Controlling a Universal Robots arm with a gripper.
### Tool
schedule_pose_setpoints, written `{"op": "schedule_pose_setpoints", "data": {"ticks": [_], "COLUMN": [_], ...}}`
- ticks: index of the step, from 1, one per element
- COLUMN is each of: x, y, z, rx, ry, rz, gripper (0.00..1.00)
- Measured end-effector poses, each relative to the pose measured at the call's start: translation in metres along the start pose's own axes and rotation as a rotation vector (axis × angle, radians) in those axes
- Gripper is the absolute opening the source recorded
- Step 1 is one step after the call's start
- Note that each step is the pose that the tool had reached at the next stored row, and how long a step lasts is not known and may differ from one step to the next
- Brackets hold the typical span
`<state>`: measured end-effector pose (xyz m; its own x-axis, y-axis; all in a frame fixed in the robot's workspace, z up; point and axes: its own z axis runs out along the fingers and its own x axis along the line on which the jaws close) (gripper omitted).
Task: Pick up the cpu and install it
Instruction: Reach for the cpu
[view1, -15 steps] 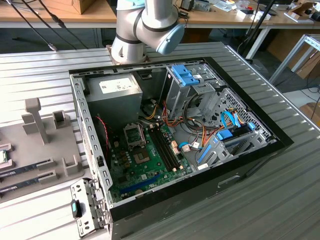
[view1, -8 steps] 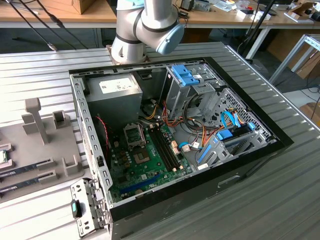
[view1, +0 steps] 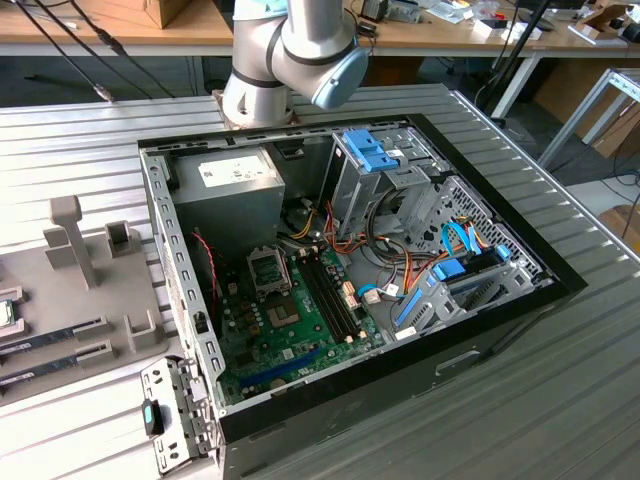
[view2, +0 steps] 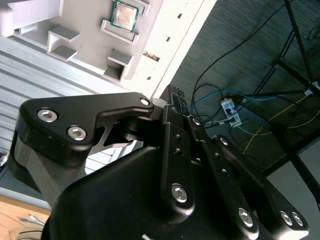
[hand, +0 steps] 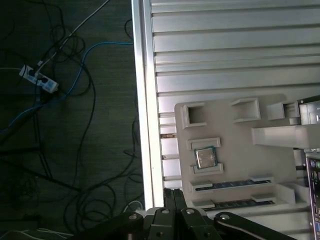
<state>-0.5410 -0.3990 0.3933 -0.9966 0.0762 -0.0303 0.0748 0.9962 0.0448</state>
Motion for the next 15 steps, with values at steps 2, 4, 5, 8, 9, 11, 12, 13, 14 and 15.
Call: {"op": "schedule_pose_setpoints", "data": {"ticks": [2, 4, 5, 8, 9, 11, 12, 13, 14, 15], "x": [0.0016, 0.0042, 0.0052, 0.0082, 0.0092, 0.0112, 0.0129, 0.0148, 0.0162, 0.0171], "y": [-0.0001, -0.0003, -0.0004, -0.0006, -0.0007, -0.0008, -0.0009, -0.0011, -0.0012, -0.0013], "z": [-0.0001, -0.0002, -0.0001, -0.0003, -0.0003, -0.0004, -0.0005, -0.0005, -0.0005, -0.0006], "rx": [0.0000, 0.0000, 0.0000, 0.0000, 0.0000, 0.0000, 0.0001, 0.0000, 0.0000, 0.0000], "ry": [0.0000, 0.0000, -0.0001, 0.0000, -0.0001, 0.0000, 0.0000, -0.0001, -0.0001, -0.0001], "rz": [0.000, 0.000, 0.000, 0.000, 0.000, 0.000, 0.000, 0.000, 0.000, 0.000], "gripper": [0.11, 0.11, 0.11, 0.11, 0.11, 0.11, 0.11, 0.11, 0.11, 0.11]}}
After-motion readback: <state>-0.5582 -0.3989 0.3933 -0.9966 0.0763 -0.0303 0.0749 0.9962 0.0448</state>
